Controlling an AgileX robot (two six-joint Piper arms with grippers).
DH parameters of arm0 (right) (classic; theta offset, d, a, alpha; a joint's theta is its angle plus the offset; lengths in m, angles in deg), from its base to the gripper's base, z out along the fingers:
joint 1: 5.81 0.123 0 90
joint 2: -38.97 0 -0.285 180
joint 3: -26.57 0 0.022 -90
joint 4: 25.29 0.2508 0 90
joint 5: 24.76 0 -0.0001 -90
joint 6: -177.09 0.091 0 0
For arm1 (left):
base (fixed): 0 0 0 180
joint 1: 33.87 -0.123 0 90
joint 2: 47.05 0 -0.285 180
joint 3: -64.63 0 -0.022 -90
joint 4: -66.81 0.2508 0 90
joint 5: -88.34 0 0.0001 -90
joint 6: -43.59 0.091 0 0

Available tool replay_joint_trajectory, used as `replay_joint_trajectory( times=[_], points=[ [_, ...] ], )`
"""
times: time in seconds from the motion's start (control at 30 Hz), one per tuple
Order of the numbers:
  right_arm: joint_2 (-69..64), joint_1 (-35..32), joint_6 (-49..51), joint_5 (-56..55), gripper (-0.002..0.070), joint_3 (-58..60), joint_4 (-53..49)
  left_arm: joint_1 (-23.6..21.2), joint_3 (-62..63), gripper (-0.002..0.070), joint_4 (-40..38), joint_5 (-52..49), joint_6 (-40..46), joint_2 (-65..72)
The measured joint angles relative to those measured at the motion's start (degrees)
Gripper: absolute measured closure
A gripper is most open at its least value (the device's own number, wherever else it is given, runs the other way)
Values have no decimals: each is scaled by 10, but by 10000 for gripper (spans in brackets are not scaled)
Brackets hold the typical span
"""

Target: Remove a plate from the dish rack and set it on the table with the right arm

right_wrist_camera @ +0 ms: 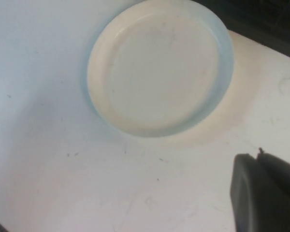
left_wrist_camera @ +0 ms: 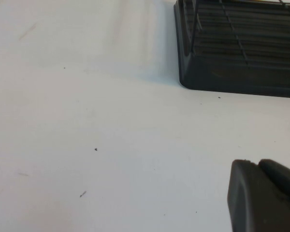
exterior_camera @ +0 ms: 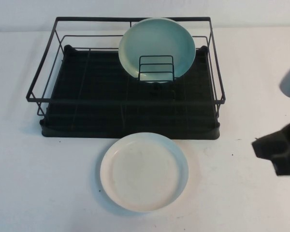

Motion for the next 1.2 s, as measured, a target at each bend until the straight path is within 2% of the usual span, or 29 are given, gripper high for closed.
replay_joint_trajectory(
  times=[0.17,0.43,0.8,1.0,1.2],
  points=[
    [107,0,6,-2,692,51,-34,0,0,679,0,0,0,0],
    [203,0,24,1,694,114,-44,0,0,679,0,0,0,0],
    [247,0,26,55,694,139,-67,0,0,679,0,0,0,0],
    [255,-5,30,-85,694,222,-140,0,0,679,0,0,0,0],
    [326,-110,30,-346,694,369,-172,0,0,679,0,0,0,0]
  ],
)
